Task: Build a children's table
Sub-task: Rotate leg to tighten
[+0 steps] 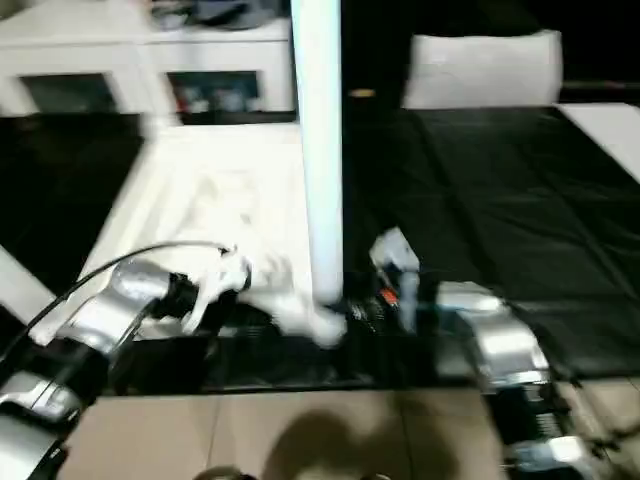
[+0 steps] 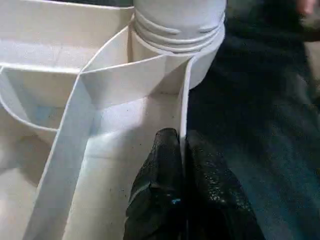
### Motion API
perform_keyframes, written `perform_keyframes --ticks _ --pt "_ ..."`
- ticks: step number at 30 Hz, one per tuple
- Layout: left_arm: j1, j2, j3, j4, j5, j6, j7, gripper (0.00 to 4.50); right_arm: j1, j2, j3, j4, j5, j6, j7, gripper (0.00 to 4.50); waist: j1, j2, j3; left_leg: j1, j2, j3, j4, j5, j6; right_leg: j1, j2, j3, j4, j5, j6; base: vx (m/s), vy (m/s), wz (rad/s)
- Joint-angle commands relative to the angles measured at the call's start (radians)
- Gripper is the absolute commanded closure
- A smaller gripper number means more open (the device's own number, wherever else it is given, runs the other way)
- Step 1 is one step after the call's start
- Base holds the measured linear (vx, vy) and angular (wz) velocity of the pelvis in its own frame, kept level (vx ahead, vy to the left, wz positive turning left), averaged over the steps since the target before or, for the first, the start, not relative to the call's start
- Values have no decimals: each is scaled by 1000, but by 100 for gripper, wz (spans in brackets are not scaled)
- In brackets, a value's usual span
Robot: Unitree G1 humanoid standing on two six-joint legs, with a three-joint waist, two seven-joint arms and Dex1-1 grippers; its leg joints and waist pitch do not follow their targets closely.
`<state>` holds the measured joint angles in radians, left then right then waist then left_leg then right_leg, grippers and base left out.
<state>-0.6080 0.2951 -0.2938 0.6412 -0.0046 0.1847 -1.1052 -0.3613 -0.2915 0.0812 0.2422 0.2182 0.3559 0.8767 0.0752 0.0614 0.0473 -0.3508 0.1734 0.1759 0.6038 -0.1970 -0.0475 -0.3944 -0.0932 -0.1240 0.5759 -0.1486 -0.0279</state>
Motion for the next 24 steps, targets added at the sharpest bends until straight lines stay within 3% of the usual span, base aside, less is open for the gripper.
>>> perform_keyframes --ticks 1,2,4,5,7,10,11,14,19,23,24 --pt "-57 -70 39 -2 -9 42 164 450 -12 104 90 5 -44 51 -108 253 -6 -11 -55 3 35 -28 -73 -288 12 41 -69 33 -113 -617 -27 0 0 0" --pt "-61 -81 44 -1 -5 51 189 450 -16 125 85 14 -59 60 -154 254 -19 -10 -54 7 32 -28 -71 -306 9 36 -65 28 -118 -635 -21 0 0 0" --pt "-75 -126 71 0 -5 97 291 450 -48 196 62 69 -91 84 -318 255 -32 -7 -55 2 33 -31 -72 -310 13 41 -65 27 -117 -623 -19 0 0 0" --pt "-80 -140 81 2 1 106 329 450 -60 217 55 87 -103 86 -369 255 -42 -6 -54 7 33 -33 -71 -331 12 35 -64 22 -123 -628 -21 0 0 0" --pt "-84 -159 87 -1 8 116 364 450 -83 245 43 121 -112 82 -429 255 -52 -2 -59 3 33 -35 -73 -323 19 42 -65 24 -119 -591 -27 0 0 0" --pt "-84 -171 88 -8 10 116 380 450 -94 266 37 134 -110 44 -428 255 -52 -3 -66 -4 40 -33 -79 -273 49 49 -67 37 -105 -472 -66 0 0 0" --pt "-83 -170 86 -11 14 115 375 450 -90 266 38 127 -112 27 -421 199 -49 -2 -68 -6 42 -31 -79 -246 59 50 -67 42 -97 -423 -86 0 0 0" --pt "-75 -161 80 -24 15 106 354 450 -67 273 24 91 -90 4 -388 186 -45 -3 -70 -9 44 -27 -77 -207 76 54 -71 48 -87 -367 -123 0 0 0" --pt "-39 -91 44 -52 21 40 235 450 -11 203 18 15 -36 -44 -268 132 -33 -3 -76 -13 49 -25 -74 -142 99 58 -70 53 -74 -282 -141 0 0 0" --pt "-17 -51 23 -64 13 -12 139 450 9 143 13 -12 -18 -67 -187 100 -29 2 -76 -15 54 -25 -74 -143 112 58 -71 54 -69 -244 -160 0 0 0" --pt "5 -20 1 -79 3 -53 51 450 21 92 7 -21 -4 -85 -113 99 -29 1 -75 -15 54 -25 -75 -151 112 57 -71 53 -70 -247 -166 0 0 0"
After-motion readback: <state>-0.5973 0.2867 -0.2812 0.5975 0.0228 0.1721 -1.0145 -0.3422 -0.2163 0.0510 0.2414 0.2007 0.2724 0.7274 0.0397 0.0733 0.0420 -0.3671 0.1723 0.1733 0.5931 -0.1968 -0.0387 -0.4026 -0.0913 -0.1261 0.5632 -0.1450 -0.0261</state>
